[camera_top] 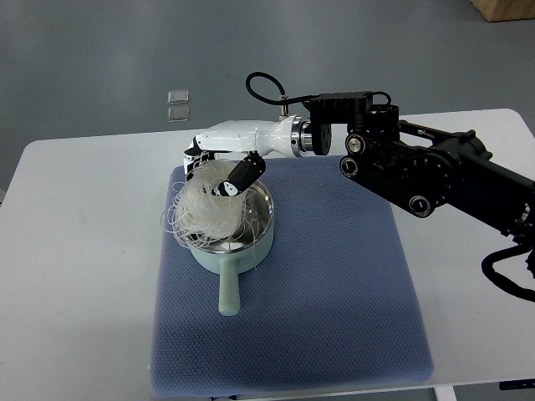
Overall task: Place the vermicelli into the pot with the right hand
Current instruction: 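Lower the vermicelli into the steel basket and open the right hand, then lift the open right hand up away from the pot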
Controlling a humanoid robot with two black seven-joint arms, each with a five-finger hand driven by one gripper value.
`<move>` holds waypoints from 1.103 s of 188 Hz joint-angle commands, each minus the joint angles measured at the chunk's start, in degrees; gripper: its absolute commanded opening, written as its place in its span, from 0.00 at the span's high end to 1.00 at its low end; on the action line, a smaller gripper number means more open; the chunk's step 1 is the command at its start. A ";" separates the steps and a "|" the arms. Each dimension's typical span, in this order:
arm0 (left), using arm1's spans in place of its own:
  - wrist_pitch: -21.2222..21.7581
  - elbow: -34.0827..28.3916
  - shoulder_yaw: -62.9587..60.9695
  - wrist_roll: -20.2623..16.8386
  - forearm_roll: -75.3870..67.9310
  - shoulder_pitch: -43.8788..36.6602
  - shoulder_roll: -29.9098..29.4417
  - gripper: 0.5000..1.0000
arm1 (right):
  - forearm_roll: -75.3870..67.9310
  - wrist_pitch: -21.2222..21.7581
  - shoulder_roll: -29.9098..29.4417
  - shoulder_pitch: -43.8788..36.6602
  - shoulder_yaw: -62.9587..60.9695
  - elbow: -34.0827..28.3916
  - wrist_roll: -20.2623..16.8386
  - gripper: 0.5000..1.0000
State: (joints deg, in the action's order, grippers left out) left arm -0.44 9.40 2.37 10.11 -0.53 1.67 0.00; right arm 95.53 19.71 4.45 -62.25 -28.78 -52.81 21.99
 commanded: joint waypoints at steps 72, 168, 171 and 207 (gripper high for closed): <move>0.00 0.00 0.00 0.00 0.00 0.00 0.00 0.00 | -0.26 -1.78 0.56 1.95 -0.13 1.57 -0.01 0.29; 0.00 0.00 0.00 0.00 0.00 0.00 0.00 0.00 | -1.05 -0.46 3.37 1.95 -0.57 1.04 0.07 0.15; 0.00 0.00 0.00 0.00 0.00 0.00 0.00 0.00 | -1.05 -0.29 3.72 1.78 -0.66 0.86 0.07 0.15; 0.00 0.00 0.00 0.00 0.00 0.00 0.00 0.00 | -3.86 -0.02 5.04 -0.07 -1.62 -1.51 0.34 0.15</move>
State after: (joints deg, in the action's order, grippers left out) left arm -0.44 9.40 2.37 10.11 -0.53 1.67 0.00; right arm 93.64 19.64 8.85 -61.01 -29.85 -52.79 22.25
